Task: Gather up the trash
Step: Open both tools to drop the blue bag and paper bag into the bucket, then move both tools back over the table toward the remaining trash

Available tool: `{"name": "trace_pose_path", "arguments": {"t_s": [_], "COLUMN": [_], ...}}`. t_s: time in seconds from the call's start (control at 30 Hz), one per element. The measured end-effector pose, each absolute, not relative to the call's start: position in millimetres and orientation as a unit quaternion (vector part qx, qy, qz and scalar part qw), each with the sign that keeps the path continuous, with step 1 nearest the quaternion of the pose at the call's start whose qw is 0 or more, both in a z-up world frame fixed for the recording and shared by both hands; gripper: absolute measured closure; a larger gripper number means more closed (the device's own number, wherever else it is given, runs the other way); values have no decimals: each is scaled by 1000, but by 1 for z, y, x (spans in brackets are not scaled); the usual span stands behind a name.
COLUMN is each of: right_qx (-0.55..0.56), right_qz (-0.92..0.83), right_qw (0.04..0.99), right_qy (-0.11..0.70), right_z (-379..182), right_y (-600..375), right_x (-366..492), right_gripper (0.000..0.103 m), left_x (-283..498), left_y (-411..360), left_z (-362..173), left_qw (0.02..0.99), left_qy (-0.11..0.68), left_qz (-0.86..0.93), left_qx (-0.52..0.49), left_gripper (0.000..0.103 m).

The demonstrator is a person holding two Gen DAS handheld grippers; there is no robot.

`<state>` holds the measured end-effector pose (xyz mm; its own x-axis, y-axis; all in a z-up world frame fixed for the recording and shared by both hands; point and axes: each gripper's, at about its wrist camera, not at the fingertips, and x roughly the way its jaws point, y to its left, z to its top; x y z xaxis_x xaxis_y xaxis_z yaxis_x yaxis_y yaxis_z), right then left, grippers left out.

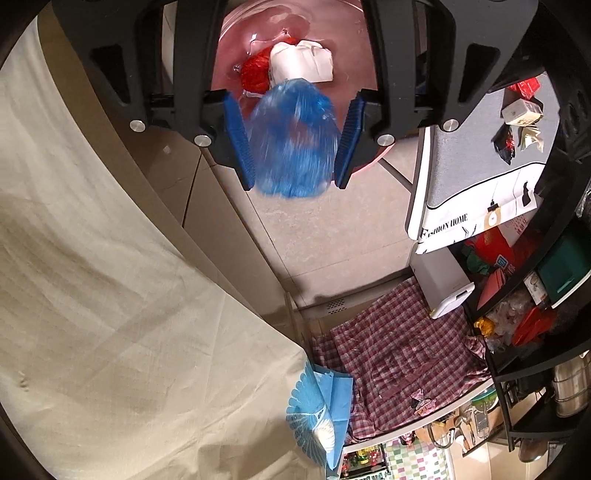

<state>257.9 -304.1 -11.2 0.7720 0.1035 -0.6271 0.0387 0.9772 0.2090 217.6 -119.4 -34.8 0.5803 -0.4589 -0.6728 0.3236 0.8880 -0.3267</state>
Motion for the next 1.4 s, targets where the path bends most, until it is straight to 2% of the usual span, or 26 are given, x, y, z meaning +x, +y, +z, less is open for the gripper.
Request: {"name": "trace_pose_path", "arguments": {"t_s": [0.63,0.97,1.13,1.3,1.4], "right_qx": [70,48,54,51,52], "right_qz": [100,168,208,242,264], "right_qw": [947,944,931,921,912], "right_qy": [297,281,296,303,309], "right_z": [18,25,18,17,13], "right_y": [-249,-199,-175,-145,-129], "right_x": [193,156,154,158,165], "right_gripper": [57,58,66,67,67], "left_x": [137,89,76,73,78], "left_y": [-47,52,109,162,185], "left_z": [46,85,93,85,70], "left_qw": [923,939,945,947,943], "left_qy": [339,314,309,299,302], "left_qz": [-165,-108,-64,-19,4], "left_qx": [-80,-93,-91,-115,-141], "left_gripper": [79,79,79,80,85]}}
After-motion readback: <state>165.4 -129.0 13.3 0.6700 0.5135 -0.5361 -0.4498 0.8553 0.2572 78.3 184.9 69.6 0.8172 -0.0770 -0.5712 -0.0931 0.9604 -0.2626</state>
